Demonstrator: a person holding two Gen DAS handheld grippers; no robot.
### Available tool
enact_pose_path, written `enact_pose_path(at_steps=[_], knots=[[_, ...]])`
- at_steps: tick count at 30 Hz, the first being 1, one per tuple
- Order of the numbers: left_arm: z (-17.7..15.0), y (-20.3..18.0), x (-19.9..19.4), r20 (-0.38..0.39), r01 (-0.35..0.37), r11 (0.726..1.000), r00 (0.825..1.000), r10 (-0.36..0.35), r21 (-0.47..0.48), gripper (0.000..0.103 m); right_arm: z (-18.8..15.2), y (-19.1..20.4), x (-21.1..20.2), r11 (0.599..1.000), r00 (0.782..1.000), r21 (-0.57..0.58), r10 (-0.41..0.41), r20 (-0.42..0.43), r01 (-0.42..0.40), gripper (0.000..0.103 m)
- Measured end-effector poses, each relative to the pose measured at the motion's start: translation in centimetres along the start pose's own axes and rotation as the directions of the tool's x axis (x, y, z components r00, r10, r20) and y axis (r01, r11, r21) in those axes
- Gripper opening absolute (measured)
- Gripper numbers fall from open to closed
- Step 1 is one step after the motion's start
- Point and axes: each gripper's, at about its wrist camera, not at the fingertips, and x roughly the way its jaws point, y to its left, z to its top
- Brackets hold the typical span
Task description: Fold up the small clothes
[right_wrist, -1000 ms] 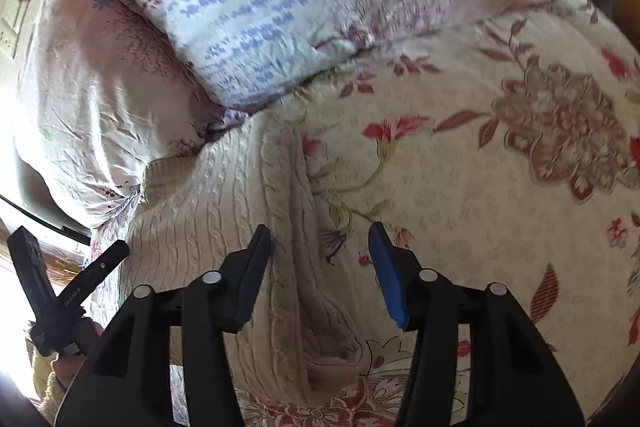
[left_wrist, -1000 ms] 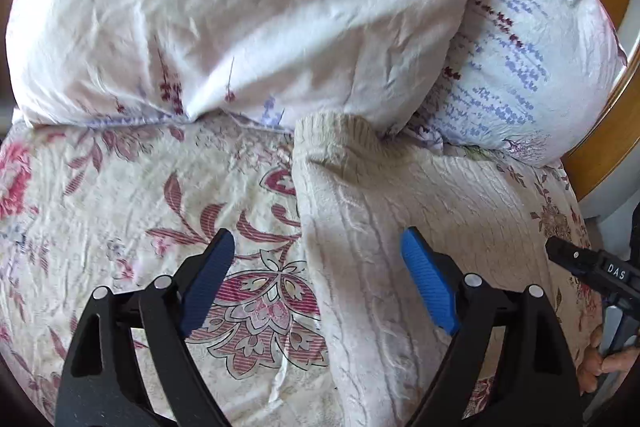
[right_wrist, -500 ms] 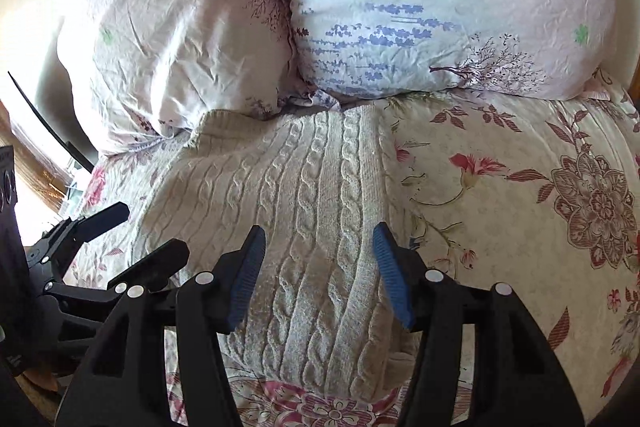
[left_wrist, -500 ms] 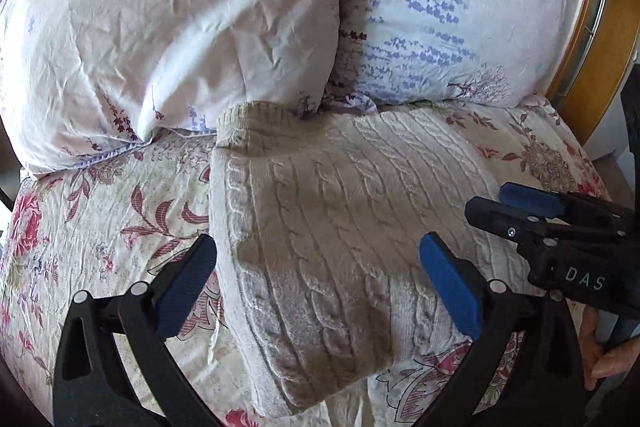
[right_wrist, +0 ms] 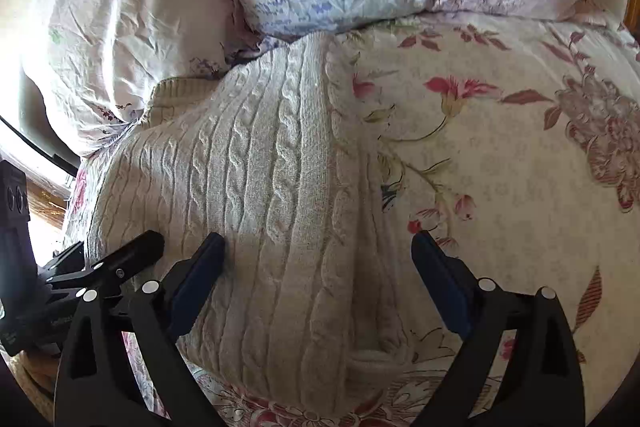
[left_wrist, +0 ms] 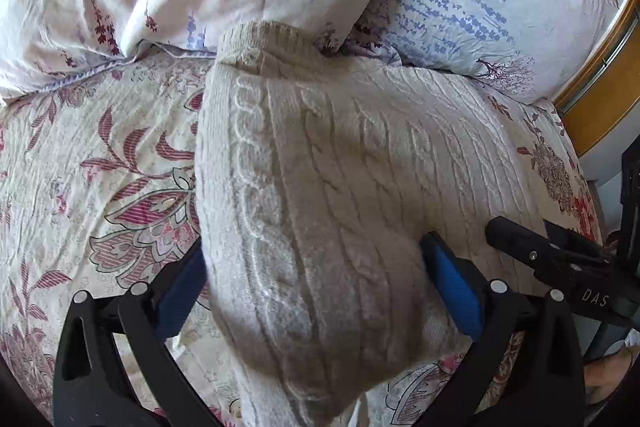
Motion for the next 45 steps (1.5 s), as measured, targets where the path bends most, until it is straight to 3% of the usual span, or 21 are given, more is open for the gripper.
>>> enact_pose_path(at_steps=[4,8,13,17,30,34,40,43,45], knots=[[-0.7,-0.9,-2.0,0.066,-0.087,0.994,0.994,0.082,0.069,0.101,-0.8,1.4,-2.9,0.995,0.994,-0.086,-0.041,0.103,0.050,0.090],[-1.2,-0.8,-3.1,0.083,-0.119,0.990,0.990,0.113,0.072,0.101,-1.8,2.4,-4.6,0.990,0.985,-0.126,-0.037,0.171,0.059,0.075],[-1.8,-1.0,-2.8,0.065,-0.159,0.984,0.986,0.154,0.079,0.101,-2.2,3.1,-4.4,0.983,0.987,-0.176,-0.029,0.156,0.057,0.065],[-2.4,-0.7,-2.3,0.037,-0.154,0.987,0.988,0.152,0.053,0.101,-2.9,3.2,-3.4,0.983,0.993,-0.175,-0.044,0.111,0.063,0.063],[-2.5,-0.2,-1.2,0.001,-0.146,0.989,0.989,0.146,0.039,0.101,-4.0,2.2,-0.7,0.985,0.995,-0.142,-0.098,-0.026,0.094,0.066],[-2.5,-0.3,-0.8,0.012,-0.154,0.986,0.988,0.153,0.062,0.101,-3.7,2.1,-0.4,0.985,0.995,-0.146,-0.098,-0.031,0.092,0.070],[-3.1,-0.2,-2.6,0.065,-0.153,0.986,0.987,0.149,0.070,0.101,-4.1,2.5,-2.9,0.983,0.996,-0.167,-0.063,0.063,0.072,0.070],[-3.6,-0.2,-2.0,0.048,-0.181,0.980,0.983,0.178,0.080,0.101,-4.3,1.9,-0.6,0.983,0.993,-0.154,-0.111,-0.041,0.103,0.071],[-3.6,0.3,-1.0,0.013,-0.158,0.987,0.987,0.157,0.043,0.101,-4.0,1.5,-0.2,0.987,0.993,-0.126,-0.109,-0.049,0.102,0.081]])
